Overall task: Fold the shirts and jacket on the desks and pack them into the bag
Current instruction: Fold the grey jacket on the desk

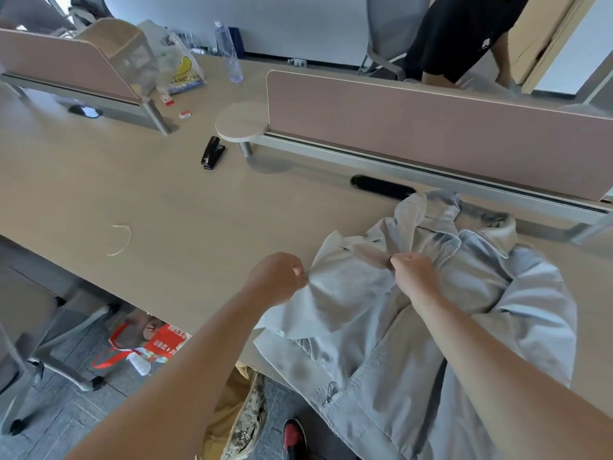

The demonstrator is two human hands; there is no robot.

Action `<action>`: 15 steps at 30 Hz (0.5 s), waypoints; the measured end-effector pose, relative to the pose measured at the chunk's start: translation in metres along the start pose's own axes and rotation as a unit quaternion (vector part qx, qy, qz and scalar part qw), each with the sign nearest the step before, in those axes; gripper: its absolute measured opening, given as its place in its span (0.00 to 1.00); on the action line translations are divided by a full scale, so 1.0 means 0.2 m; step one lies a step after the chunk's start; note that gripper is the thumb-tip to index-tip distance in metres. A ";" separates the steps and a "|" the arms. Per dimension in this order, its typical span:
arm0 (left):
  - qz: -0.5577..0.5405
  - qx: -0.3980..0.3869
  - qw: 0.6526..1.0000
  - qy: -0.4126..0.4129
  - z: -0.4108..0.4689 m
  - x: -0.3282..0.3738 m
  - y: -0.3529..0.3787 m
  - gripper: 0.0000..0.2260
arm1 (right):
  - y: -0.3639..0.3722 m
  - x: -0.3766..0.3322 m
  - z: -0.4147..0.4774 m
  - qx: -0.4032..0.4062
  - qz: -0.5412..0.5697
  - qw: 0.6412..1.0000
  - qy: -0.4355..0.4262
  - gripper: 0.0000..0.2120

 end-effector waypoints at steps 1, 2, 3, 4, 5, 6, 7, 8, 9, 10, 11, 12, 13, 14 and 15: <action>-0.008 -0.016 1.000 0.007 -0.01 0.01 0.02 0.12 | -0.02 0.00 -0.01 0.005 0.002 1.000 0.007 0.11; -0.015 -0.035 0.999 0.015 -0.03 0.03 0.05 0.11 | -0.03 0.02 -0.01 0.006 0.003 1.000 0.008 0.11; -0.018 -0.056 0.998 0.023 -0.04 0.04 0.10 0.09 | -0.04 0.03 -0.01 0.002 0.001 1.000 0.008 0.11; -0.013 -0.078 0.996 0.030 -0.06 0.06 0.16 0.06 | -0.04 0.06 -0.01 -0.002 0.001 1.000 0.009 0.11; -0.007 -0.097 0.995 0.036 -0.08 0.07 0.23 0.05 | -0.05 0.08 -0.01 -0.009 0.000 1.000 0.010 0.10; -0.002 -0.111 0.993 0.039 -0.11 0.07 0.30 0.05 | -0.05 0.11 -0.02 -0.019 0.000 1.000 0.012 0.09; -0.002 -0.119 0.992 0.038 -0.12 0.08 0.37 0.05 | -0.05 0.14 -0.02 -0.031 0.003 0.999 0.013 0.09; -0.003 -0.132 0.991 0.036 -0.14 0.08 0.43 0.04 | -0.06 0.18 -0.02 -0.043 0.006 0.999 0.018 0.10; -0.007 -0.153 0.987 0.037 -0.16 0.09 0.50 0.02 | -0.06 0.20 -0.03 -0.057 0.005 0.998 0.023 0.10; -0.017 -0.177 0.983 0.037 -0.18 0.10 0.56 0.04 | -0.06 0.23 -0.03 -0.067 0.001 0.997 0.026 0.12; -0.027 -0.196 0.980 0.028 -0.19 0.10 0.61 0.07 | -0.06 0.24 -0.04 -0.076 -0.003 0.997 0.026 0.13; -0.038 -0.205 0.978 0.015 -0.19 0.10 0.64 0.09 | -0.06 0.26 -0.05 -0.082 -0.006 0.996 0.023 0.13; -0.036 -0.196 0.980 0.002 -0.18 0.09 0.66 0.09 | -0.06 0.26 -0.05 -0.086 -0.002 0.996 0.019 0.12; -0.026 -0.165 0.986 -0.002 -0.16 0.08 0.66 0.09 | -0.06 0.27 -0.06 -0.087 0.010 0.996 0.019 0.08; -0.027 -0.113 0.993 -0.015 -0.14 0.08 0.63 0.09 | -0.07 0.27 -0.06 -0.079 0.021 0.996 0.025 0.07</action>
Point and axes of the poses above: each hand's wrist, its own z-axis towards the middle knuckle, its own y-axis out of the palm, x = y × z, the point moved 7 cm from there along z, towards the middle knuckle, and after that the axes turned 1 degree about z, right-handed, at the moved point
